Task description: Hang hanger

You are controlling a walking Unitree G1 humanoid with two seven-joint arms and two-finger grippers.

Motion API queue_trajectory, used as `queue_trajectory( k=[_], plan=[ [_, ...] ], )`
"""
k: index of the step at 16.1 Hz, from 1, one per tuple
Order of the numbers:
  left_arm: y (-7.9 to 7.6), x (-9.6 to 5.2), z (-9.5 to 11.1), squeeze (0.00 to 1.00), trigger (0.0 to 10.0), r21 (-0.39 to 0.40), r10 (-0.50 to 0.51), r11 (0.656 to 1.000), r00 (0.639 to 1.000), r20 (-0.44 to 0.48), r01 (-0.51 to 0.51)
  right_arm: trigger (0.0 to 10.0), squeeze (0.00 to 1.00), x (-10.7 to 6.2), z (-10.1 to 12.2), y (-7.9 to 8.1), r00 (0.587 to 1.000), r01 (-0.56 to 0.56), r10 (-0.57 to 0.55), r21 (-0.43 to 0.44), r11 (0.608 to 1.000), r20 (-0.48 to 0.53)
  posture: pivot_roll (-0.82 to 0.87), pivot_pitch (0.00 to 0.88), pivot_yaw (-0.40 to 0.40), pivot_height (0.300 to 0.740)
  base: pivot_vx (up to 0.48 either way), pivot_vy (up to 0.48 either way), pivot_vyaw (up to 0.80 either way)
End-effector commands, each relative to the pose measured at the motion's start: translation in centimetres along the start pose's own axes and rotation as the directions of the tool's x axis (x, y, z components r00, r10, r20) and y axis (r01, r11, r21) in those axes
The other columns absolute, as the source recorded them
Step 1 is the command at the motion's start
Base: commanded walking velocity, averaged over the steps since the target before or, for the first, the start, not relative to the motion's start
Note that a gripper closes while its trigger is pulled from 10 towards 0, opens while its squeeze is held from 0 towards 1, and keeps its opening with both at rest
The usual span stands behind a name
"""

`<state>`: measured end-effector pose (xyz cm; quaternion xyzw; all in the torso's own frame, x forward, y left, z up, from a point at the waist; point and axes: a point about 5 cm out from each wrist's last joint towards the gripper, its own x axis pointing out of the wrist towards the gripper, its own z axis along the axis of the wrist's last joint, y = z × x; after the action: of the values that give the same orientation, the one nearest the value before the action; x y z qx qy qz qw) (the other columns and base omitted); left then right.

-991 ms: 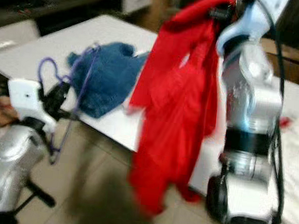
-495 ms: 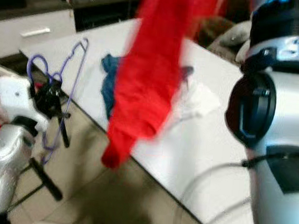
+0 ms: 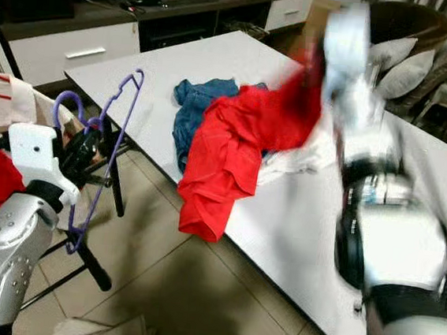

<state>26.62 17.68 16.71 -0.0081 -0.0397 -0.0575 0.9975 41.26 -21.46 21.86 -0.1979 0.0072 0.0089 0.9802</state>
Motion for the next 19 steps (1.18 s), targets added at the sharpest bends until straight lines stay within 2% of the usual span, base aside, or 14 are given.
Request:
queue_trajectory(
  k=[1, 2, 3, 5, 6, 7, 9, 10, 13, 14, 15, 16, 18, 19],
  plan=[
    [-0.4, 0.1, 0.1, 0.0, 10.0, 0.014, -0.029, 0.999, 1.0, -0.005, 0.029, 10.0, 0.91, -0.7, -3.0, 0.3, 0.991, -0.039, 0.042, 0.029, 0.999, -0.125, 0.15, 0.008, -0.026, 0.74, 0.0, 0.0, 0.0],
    [-0.5, 0.1, 0.1, 0.0, 10.0, 0.018, -0.039, 0.999, 0.999, -0.007, 0.039, 10.0, 1.0, -1.5, -5.4, 0.4, 0.974, -0.075, 0.088, 0.07, 0.995, -0.211, 0.15, 0.006, -0.024, 0.74, 0.0, 0.0, 0.0],
    [-0.5, 0.1, 0.1, 0.0, 10.0, 0.022, -0.043, 0.999, 0.999, -0.008, 0.043, 10.0, 1.0, -2.2, -6.6, -0.6, 0.967, -0.069, 0.099, 0.132, 0.989, -0.236, 0.15, 0.006, -0.024, 0.74, 0.0, 0.0, 0.0],
    [-0.5, 0.1, 0.2, 0.0, 10.0, 0.024, -0.048, 0.999, 0.999, -0.006, 0.049, 10.0, 1.0, -2.7, -7.0, -1.5, 0.963, -0.103, 0.142, 0.177, 0.979, -0.228, 0.15, 0.006, -0.024, 0.74, 0.0, 0.0, 0.0],
    [-0.5, 0.2, 0.2, 0.0, 10.0, 0.028, -0.056, 0.998, 0.998, -0.006, 0.056, 10.0, 1.0, -3.6, -6.7, -2.7, 0.946, -0.247, 0.279, 0.187, 0.951, -0.168, 0.15, 0.004, -0.024, 0.74, 0.0, 0.0, 0.0],
    [-0.6, 0.3, 0.2, 0.0, 10.0, 0.03, -0.065, 0.997, 0.998, -0.007, 0.066, 10.0, 1.0, -5.4, -5.9, -3.7, 0.905, -0.379, 0.408, 0.211, 0.901, -0.117, 0.14, 0.001, -0.018, 0.74, 0.0, 0.0, 0.0],
    [-0.8, 0.6, 0.2, 0.0, 10.0, 0.034, -0.086, 0.996, 0.996, -0.01, 0.086, 10.0, 1.0, -7.7, -5.6, -4.1, 0.867, -0.452, 0.486, 0.242, 0.859, -0.106, 0.12, 0.0, -0.003, 0.74, 0.0, 0.0, 0.0],
    [-1.2, 1.0, 0.1, 0.0, 10.0, 0.033, -0.113, 0.993, 0.994, -0.014, 0.113, 10.0, 1.0, -10.5, -5.7, -4.3, 0.835, -0.498, 0.539, 0.263, 0.826, -0.112, 0.1, 0.0, 0.018, 0.74, 0.0, 0.0, 0.0],
    [-1.6, 1.6, 0.1, 0.0, 10.0, 0.035, -0.144, 0.989, 0.989, -0.018, 0.145, 10.0, 1.0, -13.9, -5.8, -4.5, 0.827, -0.5, 0.549, 0.29, 0.816, -0.119, 0.09, 0.0, 0.038, 0.74, 0.0, 0.0, 0.0],
    [-1.6, 1.6, 0.1, 0.0, 10.0, 0.035, -0.152, 0.988, 0.988, -0.02, 0.152, 10.0, 1.0, -15.0, -5.2, -4.8, 0.852, -0.467, 0.514, 0.302, 0.831, -0.1, 0.09, 0.0, 0.044, 0.74, 0.0, 0.0, 0.0],
    [-1.6, 1.6, 0.0, 0.0, 10.0, 0.037, -0.155, 0.987, 0.988, -0.023, 0.155, 10.0, 0.64, -15.7, -4.6, -4.9, 0.874, -0.435, 0.48, 0.317, 0.843, -0.076, 0.09, 0.0, 0.038, 0.74, 0.0, 0.0, 0.0],
    [-1.6, 1.6, 0.0, 0.0, 10.0, 0.04, -0.157, 0.987, 0.987, -0.025, 0.158, 10.0, 0.0, -17.0, -3.7, -4.7, 0.898, -0.397, 0.438, 0.348, 0.849, -0.045, 0.09, 0.0, 0.036, 0.74, 0.0, 0.0, 0.0],
    [-1.7, 1.4, -0.2, 0.0, 10.0, 0.029, -0.153, 0.988, 0.987, -0.044, 0.154, 10.0, 0.0, -18.2, -3.0, -3.3, 0.924, -0.347, 0.383, 0.407, 0.845, -0.009, 0.09, 0.0, 0.036, 0.74, 0.0, 0.0, 0.0],
    [-2.0, 0.8, -0.4, 0.0, 10.0, 0.022, -0.164, 0.986, 0.985, -0.057, 0.165, 10.0, 0.0, -18.8, -2.9, -2.3, 0.945, -0.297, 0.328, 0.41, 0.862, -0.005, 0.09, 0.0, 0.014, 0.74, 0.0, 0.0, 0.0]
  ],
)
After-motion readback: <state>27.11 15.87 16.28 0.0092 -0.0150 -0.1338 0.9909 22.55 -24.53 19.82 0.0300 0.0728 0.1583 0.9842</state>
